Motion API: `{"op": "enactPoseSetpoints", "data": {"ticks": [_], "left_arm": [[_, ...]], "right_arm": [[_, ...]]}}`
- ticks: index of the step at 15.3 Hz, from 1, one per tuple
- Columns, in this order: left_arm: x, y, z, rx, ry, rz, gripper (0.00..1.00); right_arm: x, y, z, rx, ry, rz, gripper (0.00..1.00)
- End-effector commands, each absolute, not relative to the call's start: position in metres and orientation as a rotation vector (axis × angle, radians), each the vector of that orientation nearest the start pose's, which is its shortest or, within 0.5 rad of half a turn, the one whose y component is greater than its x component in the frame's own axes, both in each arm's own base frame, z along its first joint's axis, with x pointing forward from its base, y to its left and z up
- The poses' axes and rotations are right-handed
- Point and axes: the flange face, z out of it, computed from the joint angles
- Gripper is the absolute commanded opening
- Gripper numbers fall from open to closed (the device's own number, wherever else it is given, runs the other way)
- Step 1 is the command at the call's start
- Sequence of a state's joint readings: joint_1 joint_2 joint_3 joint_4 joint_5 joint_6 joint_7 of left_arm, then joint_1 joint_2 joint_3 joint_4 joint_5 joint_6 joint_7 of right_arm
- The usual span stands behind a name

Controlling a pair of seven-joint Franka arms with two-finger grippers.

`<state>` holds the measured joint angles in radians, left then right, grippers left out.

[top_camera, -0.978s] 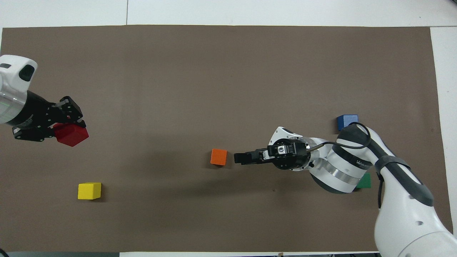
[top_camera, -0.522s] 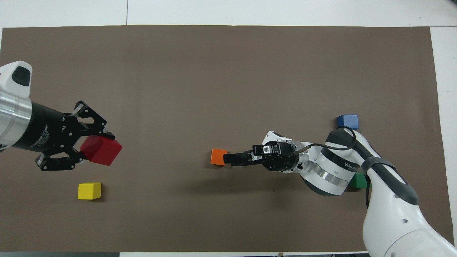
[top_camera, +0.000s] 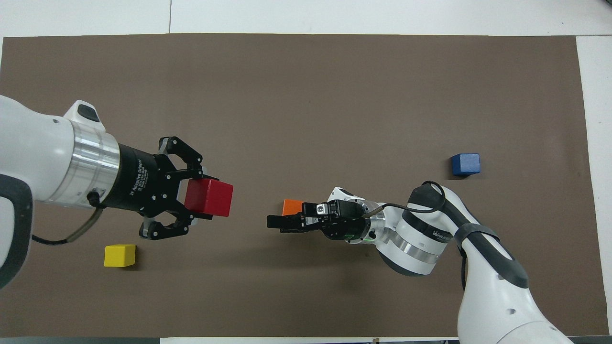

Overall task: Transfer red block to right arm and stack on blue block
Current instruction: 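Carry the red block toward the right gripper while the right gripper approaches, then close the right gripper on the red block held by the left gripper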

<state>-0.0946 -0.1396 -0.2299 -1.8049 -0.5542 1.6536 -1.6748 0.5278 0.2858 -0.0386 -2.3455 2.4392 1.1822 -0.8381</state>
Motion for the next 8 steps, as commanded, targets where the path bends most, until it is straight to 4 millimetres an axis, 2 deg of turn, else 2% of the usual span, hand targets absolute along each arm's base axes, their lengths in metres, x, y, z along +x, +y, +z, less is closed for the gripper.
{"op": "enactPoseSetpoints", "data": {"ticks": [1, 3, 6, 8], "left_arm": [[0.439, -0.239, 0.598, -2.446, -2.270, 0.764, 0.00], [0.433, -0.245, 0.595, -2.397, -2.323, 0.758, 0.00], [0.433, -0.246, 0.594, -2.359, -2.370, 0.754, 0.00], [0.427, -0.251, 0.588, -2.369, -2.376, 0.740, 0.00]], "right_arm": [[0.425, 0.345, 0.331, -0.843, 0.180, 0.096, 1.00], [0.423, 0.347, 0.330, -0.850, 0.180, 0.088, 1.00], [0.425, 0.349, 0.332, -0.843, 0.183, 0.064, 1.00], [0.414, 0.372, 0.340, -0.801, 0.201, 0.066, 1.00]]}}
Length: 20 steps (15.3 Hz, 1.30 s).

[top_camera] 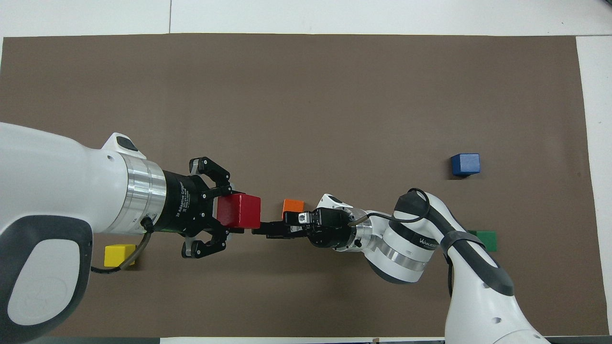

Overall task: Transfer red block to right arm and stack on blue block
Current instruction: 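Close the right gripper on the red block held by the left gripper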

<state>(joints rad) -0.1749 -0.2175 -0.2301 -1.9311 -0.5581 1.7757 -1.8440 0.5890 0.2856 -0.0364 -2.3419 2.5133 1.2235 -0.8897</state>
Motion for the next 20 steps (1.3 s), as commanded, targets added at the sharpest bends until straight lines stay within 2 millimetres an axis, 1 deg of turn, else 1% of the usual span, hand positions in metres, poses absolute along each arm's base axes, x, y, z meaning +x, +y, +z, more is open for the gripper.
{"op": "enactPoseSetpoints", "data": {"ticks": [1, 2, 4, 6, 8, 9, 10, 11, 12, 13, 14, 15, 16, 20], "left_arm": [[0.423, -0.253, 0.584, -2.375, -2.382, 0.729, 0.00], [0.421, -0.254, 0.580, -2.378, -2.394, 0.717, 0.00], [0.414, -0.262, 0.579, -2.400, -2.375, 0.716, 0.00], [0.414, -0.262, 0.578, -2.398, -2.375, 0.717, 0.00], [0.414, -0.261, 0.578, -2.394, -2.369, 0.721, 0.00], [0.413, -0.260, 0.579, -2.394, -2.366, 0.720, 0.00], [0.409, -0.260, 0.583, -2.402, -2.367, 0.716, 0.00], [0.409, -0.258, 0.585, -2.399, -2.367, 0.717, 0.00], [0.407, -0.257, 0.588, -2.402, -2.363, 0.717, 0.00], [0.405, -0.255, 0.590, -2.406, -2.365, 0.714, 0.00], [0.404, -0.254, 0.592, -2.407, -2.363, 0.715, 0.00], [0.404, -0.254, 0.592, -2.405, -2.363, 0.715, 0.00], [0.403, -0.253, 0.589, -2.400, -2.362, 0.716, 0.00], [0.398, -0.250, 0.584, -2.394, -2.365, 0.709, 0.00]], "right_arm": [[0.412, 0.380, 0.344, -0.783, 0.207, 0.061, 1.00], [0.412, 0.383, 0.346, -0.780, 0.207, 0.063, 1.00], [0.414, 0.379, 0.345, -0.772, 0.208, 0.064, 1.00], [0.412, 0.383, 0.348, -0.764, 0.206, 0.064, 1.00], [0.412, 0.383, 0.348, -0.760, 0.212, 0.061, 1.00], [0.412, 0.383, 0.347, -0.765, 0.218, 0.063, 0.98], [0.413, 0.383, 0.345, -0.772, 0.229, 0.075, 0.91], [0.414, 0.382, 0.342, -0.788, 0.243, 0.076, 0.90], [0.415, 0.383, 0.340, -0.805, 0.255, 0.069, 0.83], [0.415, 0.383, 0.337, -0.822, 0.265, 0.064, 0.68], [0.416, 0.383, 0.335, -0.832, 0.271, 0.060, 0.37], [0.415, 0.383, 0.334, -0.838, 0.265, 0.039, 0.14], [0.416, 0.380, 0.333, -0.841, 0.261, 0.021, 0.00], [0.415, 0.383, 0.336, -0.830, 0.251, 0.019, 0.00]]}}
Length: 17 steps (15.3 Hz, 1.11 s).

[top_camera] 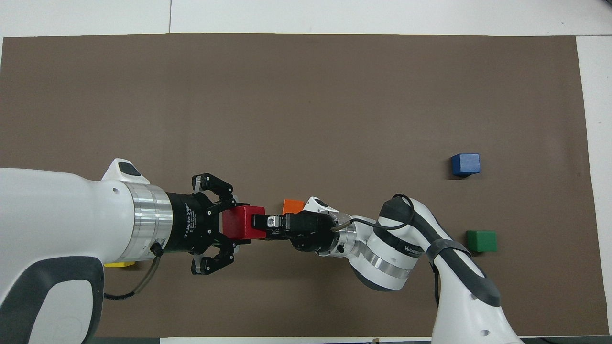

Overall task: Transfer red block to right arm and stack on blue block
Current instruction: 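Close the right gripper on the red block held by the left gripper, then open the left gripper and withdraw it while the right gripper pulls away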

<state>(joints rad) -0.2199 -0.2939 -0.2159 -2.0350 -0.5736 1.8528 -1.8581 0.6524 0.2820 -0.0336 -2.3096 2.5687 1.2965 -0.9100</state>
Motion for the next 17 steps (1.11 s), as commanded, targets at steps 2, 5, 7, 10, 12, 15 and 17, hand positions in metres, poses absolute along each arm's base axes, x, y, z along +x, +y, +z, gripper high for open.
{"op": "enactPoseSetpoints", "data": {"ticks": [2, 5, 7, 10, 12, 15, 17], "left_arm": [[0.397, -0.251, 0.582, -2.394, -2.360, 0.710, 0.00], [0.397, -0.251, 0.584, -2.409, -2.350, 0.707, 0.00], [0.400, -0.248, 0.588, -2.410, -2.367, 0.702, 0.07], [0.400, -0.246, 0.595, -2.422, -2.364, 0.697, 1.00], [0.401, -0.240, 0.602, -2.433, -2.382, 0.674, 1.00], [0.418, -0.207, 0.617, -2.441, -2.428, 0.637, 1.00], [0.428, -0.178, 0.615, -2.496, -2.388, 0.607, 1.00]], "right_arm": [[0.415, 0.383, 0.336, -0.828, 0.251, 0.022, 0.00], [0.417, 0.382, 0.338, -0.824, 0.248, 0.022, 0.00], [0.417, 0.382, 0.338, -0.824, 0.249, 0.024, 0.00], [0.418, 0.382, 0.339, -0.820, 0.248, 0.025, 0.00], [0.419, 0.382, 0.341, -0.815, 0.243, 0.026, 0.00], [0.420, 0.382, 0.342, -0.811, 0.247, 0.036, 0.00], [0.421, 0.381, 0.342, -0.810, 0.247, 0.035, 0.00]]}}
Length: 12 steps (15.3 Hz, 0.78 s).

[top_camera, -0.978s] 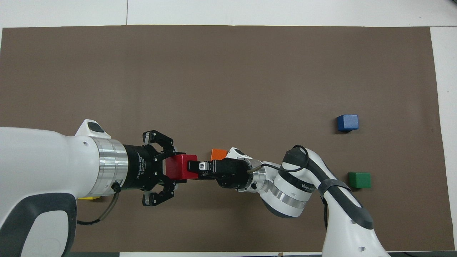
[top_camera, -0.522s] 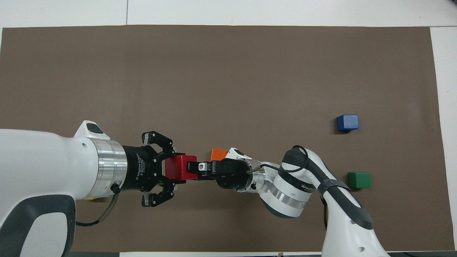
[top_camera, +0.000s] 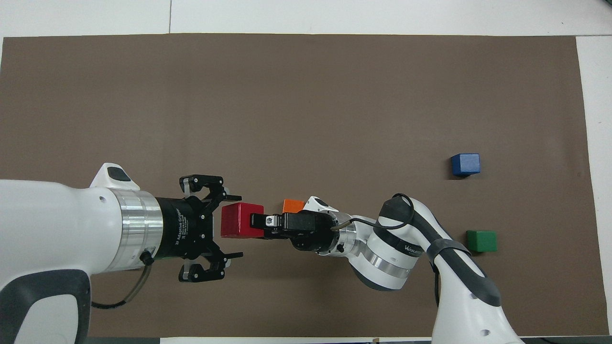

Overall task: Transfer red block to right arm and stack on blue block
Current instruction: 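Open the left gripper and withdraw it while the right gripper pulls away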

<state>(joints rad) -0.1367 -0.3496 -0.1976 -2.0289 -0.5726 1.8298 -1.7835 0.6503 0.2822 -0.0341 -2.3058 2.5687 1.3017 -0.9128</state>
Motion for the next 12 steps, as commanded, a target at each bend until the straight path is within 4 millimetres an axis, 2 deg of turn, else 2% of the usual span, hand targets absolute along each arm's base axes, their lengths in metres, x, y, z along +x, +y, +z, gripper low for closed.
{"op": "enactPoseSetpoints", "data": {"ticks": [1, 4, 6, 8, 9, 10, 12], "left_arm": [[0.433, -0.163, 0.615, -2.547, -2.350, 0.589, 1.00], [0.449, -0.102, 0.613, -2.765, -2.173, 0.434, 1.00], [0.453, -0.077, 0.608, -2.920, -1.863, 0.217, 1.00], [0.461, -0.050, 0.602, -3.028, -1.593, 0.074, 1.00], [0.466, -0.034, 0.596, -3.048, -1.399, -0.010, 1.00], [0.469, -0.018, 0.591, -3.033, -1.241, -0.064, 1.00], [0.472, 0.010, 0.585, -3.013, -1.041, -0.101, 1.00]], "right_arm": [[0.421, 0.381, 0.342, -0.810, 0.247, 0.036, 0.00], [0.431, 0.373, 0.349, -0.816, 0.255, 0.064, 0.00], [0.449, 0.356, 0.362, -0.867, 0.235, 0.074, 0.00], [0.464, 0.330, 0.386, -0.950, 0.234, 0.119, 0.00], [0.468, 0.319, 0.402, -0.981, 0.239, 0.137, 0.00], [0.471, 0.308, 0.418, -1.004, 0.247, 0.156, 0.00], [0.474, 0.288, 0.449, -1.033, 0.266, 0.191, 0.00]]}}
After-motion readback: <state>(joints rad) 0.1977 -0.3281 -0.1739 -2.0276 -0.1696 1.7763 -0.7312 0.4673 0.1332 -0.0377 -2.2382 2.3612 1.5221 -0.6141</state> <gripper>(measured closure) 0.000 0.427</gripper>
